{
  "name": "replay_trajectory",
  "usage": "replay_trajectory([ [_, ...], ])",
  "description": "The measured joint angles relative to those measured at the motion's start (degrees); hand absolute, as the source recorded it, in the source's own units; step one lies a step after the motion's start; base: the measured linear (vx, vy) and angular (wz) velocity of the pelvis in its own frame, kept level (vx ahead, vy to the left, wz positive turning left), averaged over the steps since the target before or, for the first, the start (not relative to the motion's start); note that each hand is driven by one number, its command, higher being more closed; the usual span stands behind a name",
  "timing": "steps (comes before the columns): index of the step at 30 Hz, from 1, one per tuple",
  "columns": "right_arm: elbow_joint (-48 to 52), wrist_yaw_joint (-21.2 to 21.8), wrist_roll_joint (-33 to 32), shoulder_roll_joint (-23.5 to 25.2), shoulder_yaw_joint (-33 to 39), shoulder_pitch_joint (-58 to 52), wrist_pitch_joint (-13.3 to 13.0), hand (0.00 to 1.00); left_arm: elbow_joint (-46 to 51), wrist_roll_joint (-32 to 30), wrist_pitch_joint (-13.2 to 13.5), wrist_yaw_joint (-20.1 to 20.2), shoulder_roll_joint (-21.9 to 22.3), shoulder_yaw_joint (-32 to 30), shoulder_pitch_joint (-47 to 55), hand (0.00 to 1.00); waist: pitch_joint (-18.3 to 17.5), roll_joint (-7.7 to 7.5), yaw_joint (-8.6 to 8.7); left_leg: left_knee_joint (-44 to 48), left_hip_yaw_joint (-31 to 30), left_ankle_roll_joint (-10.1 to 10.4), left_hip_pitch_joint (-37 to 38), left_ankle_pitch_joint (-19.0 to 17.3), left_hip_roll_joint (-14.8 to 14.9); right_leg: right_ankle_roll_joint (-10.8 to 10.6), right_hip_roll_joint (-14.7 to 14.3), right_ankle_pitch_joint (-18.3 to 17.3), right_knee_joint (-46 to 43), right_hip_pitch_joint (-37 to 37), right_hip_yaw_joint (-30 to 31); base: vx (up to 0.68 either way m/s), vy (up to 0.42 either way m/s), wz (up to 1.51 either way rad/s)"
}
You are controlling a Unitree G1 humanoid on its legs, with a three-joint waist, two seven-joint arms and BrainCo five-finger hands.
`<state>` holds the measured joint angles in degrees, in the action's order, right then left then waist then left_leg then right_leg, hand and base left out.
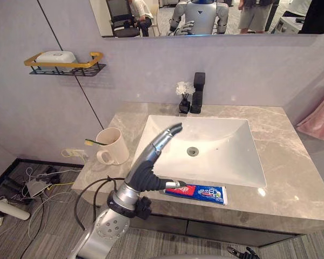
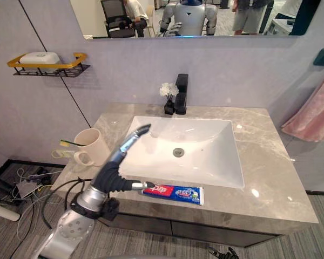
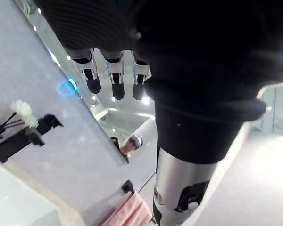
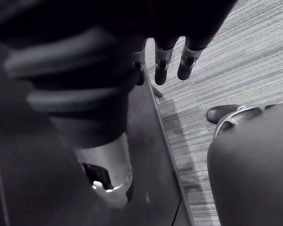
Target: Organize washtable
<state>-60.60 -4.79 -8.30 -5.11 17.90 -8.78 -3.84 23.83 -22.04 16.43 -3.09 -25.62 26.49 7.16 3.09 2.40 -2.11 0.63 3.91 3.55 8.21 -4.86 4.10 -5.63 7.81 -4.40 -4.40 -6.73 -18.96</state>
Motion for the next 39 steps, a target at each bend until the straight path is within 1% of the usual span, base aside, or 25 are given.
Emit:
replay_trajectory([
  [1, 0.13, 0.0, 0.03, -0.01, -0.03, 0.24, 0.0, 0.0, -1.54, -1.43, -0.01, 0.46, -0.63, 0.61, -0.57, 0.0, 0.27, -0.02, 0.09, -0.57, 0.01, 0.0, 0.38, 0.23, 0.0, 0.09, -0.09, 0.25, 0.48, -0.11, 0.02, 0.0, 0.0, 0.0],
  [4, 0.39, 0.0, 0.06, 0.01, -0.07, 0.76, 0.02, 0.0, -4.52, -3.57, -0.48, 0.61, -0.76, 0.94, -0.75, 0.0, 0.61, -0.21, 1.19, -0.77, 0.0, -0.05, 0.53, 0.36, -0.09, -0.13, -0.09, 0.82, 1.22, -0.24, -0.04, 0.0, 0.0, 0.0],
  [8, 1.35, 0.0, 0.07, -0.05, -0.05, 0.63, 0.13, 0.0, -6.63, -5.66, -0.92, 0.69, -2.22, 2.36, -2.54, 0.0, 1.49, -0.38, 1.34, -0.89, -0.01, -0.05, 0.65, 0.36, -0.1, -0.14, -0.44, 1.94, 3.43, -1.14, -0.23, -0.01, -0.001, 0.0],
  [9, 1.43, 0.01, 0.08, -0.05, -0.05, 0.79, 0.23, 0.0, -7.92, -6.66, -1.01, 0.78, -2.13, 2.72, -3.4, 0.0, 1.83, -0.17, 1.35, -0.9, 0.0, -0.05, 0.56, 0.36, -0.08, -0.25, -0.55, 2.23, 3.99, -1.37, -0.25, 0.0, 0.0, 0.0],
  [12, 1.43, 0.01, 0.1, -0.1, -0.03, 0.76, 0.36, 0.0, -9.22, -7.9, -1.51, 0.82, -2.13, 2.68, -3.76, 0.0, 2.19, -0.24, 1.55, -1.06, -0.33, -0.05, 0.68, 0.36, -0.07, -0.27, -0.69, 2.33, 4.65, -2.05, -0.71, 0.01, -0.004, 0.05],
  [19, 1.62, 0.02, 1.08, -0.95, 0.42, 1.17, 0.57, 0.0, -11.59, -9.11, -2.39, 0.93, -2.13, 2.59, -3.76, 0.0, 3.01, -0.57, 1.56, -1.75, -0.32, -0.04, 1.74, 0.37, -0.32, -0.32, -0.67, 2.51, 6.03, -3.52, -1.02, 0.02, 0.005, 0.01],
  [21, 2.17, 0.03, 1.23, -0.95, 0.52, 1.24, 0.64, 0.0, -12.36, -9.13, -2.48, 1.03, -2.12, 2.54, -3.77, 0.0, 3.46, -0.48, 1.57, -1.81, -0.32, -0.04, 2.13, 0.36, -0.37, -0.32, -0.68, 2.51, 6.4, -4.05, -1.08, 0.0, 0.0, 0.0],
  [24, 3.0, 0.04, 1.29, -1.06, 0.81, 1.5, 0.86, 0.0, -13.46, -9.44, -2.7, 1.17, -2.12, 2.53, -3.75, 0.0, 3.78, 0.04, 1.62, -1.84, -0.33, -0.04, 2.06, 0.36, -0.36, -0.32, -0.71, 2.51, 6.47, -4.0, -1.11, 0.0, 0.0, 0.0],
  [27, 3.02, 0.04, 1.94, -1.08, 0.81, 1.97, 1.17, 0.0, -14.39, -10.17, -2.74, 1.19, -2.02, 2.44, -3.75, 0.0, 3.85, 0.36, 1.96, -1.88, -0.32, -0.04, 2.07, 0.36, -0.34, -0.32, -0.74, 2.51, 6.49, -4.01, -1.1, -0.04, -0.001, 0.0],
  [28, 3.03, 0.04, 1.96, -1.1, 0.82, 2.15, 1.44, 0.0, -14.39, -10.18, -2.74, 1.19, -2.0, 2.24, -3.75, 1.0, 3.89, 0.41, 2.17, -1.92, -0.31, -0.04, 2.08, 0.35, -0.33, -0.34, -0.75, 2.53, 6.49, -4.0, -1.1, -0.04, 0.0, 0.0],
  [31, 3.14, 0.04, 2.08, -1.09, 0.84, 2.27, 1.7, 0.0, -14.4, -10.22, -2.76, 1.34, -2.0, 2.09, -3.75, 1.0, 3.89, 0.44, 2.83, -2.12, -0.22, -0.04, 2.18, 0.35, -0.31, -0.37, -0.78, 2.59, 6.51, -3.98, -1.02, -0.03, 0.002, -0.01],
  [39, 3.53, 0.06, 2.11, -1.32, 1.82, 2.24, 1.85, 0.0, -15.06, -10.23, -2.46, 1.72, -1.88, 1.62, -4.47, 1.0, 4.02, 0.78, 3.09, -2.44, 0.89, -0.04, 2.5, 0.34, -0.27, -0.28, -0.94, 3.38, 7.37, -3.86, 0.06, -0.04, 0.004, -0.08],
])
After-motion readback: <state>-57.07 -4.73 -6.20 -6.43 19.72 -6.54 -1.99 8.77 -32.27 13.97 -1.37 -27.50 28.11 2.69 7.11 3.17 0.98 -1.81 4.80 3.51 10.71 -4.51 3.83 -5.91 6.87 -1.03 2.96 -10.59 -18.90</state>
